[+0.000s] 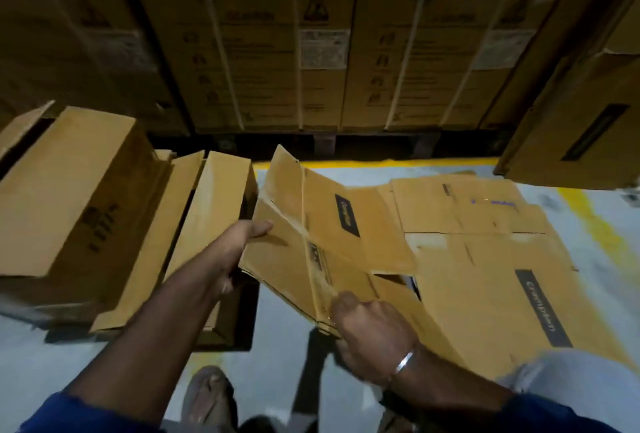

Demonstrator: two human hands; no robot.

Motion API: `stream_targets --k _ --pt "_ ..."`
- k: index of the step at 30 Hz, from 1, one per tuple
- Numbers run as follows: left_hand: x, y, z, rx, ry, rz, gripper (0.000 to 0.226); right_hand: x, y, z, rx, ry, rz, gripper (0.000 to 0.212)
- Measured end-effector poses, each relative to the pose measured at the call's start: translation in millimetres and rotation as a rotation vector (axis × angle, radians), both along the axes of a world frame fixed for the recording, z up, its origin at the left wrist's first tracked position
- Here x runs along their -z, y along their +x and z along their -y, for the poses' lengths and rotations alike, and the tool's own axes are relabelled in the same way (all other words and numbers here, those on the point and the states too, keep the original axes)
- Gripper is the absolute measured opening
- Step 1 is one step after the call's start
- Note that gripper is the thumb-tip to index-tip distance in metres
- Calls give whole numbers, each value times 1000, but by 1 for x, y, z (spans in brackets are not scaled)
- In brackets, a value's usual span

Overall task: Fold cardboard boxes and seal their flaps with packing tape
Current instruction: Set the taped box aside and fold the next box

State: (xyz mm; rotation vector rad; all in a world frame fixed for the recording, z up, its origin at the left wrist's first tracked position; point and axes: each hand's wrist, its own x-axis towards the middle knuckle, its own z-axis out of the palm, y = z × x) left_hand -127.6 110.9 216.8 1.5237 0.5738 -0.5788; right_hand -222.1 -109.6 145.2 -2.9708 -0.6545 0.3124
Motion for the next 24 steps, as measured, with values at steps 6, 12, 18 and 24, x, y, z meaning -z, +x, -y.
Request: stream_targets --k 6,12,18,24 --pt "-20 7 -1 32 167 190 14 -14 29 7 14 261 -273 55" --pt "-29 -6 30 85 320 407 15 -35 77 37 238 949 -392 43" --pt "22 -22 65 431 685 566 32 -46 110 53 584 1177 -189 45" --pt "34 -51 95 611 769 601 42 -38 137 57 772 1134 -210 68"
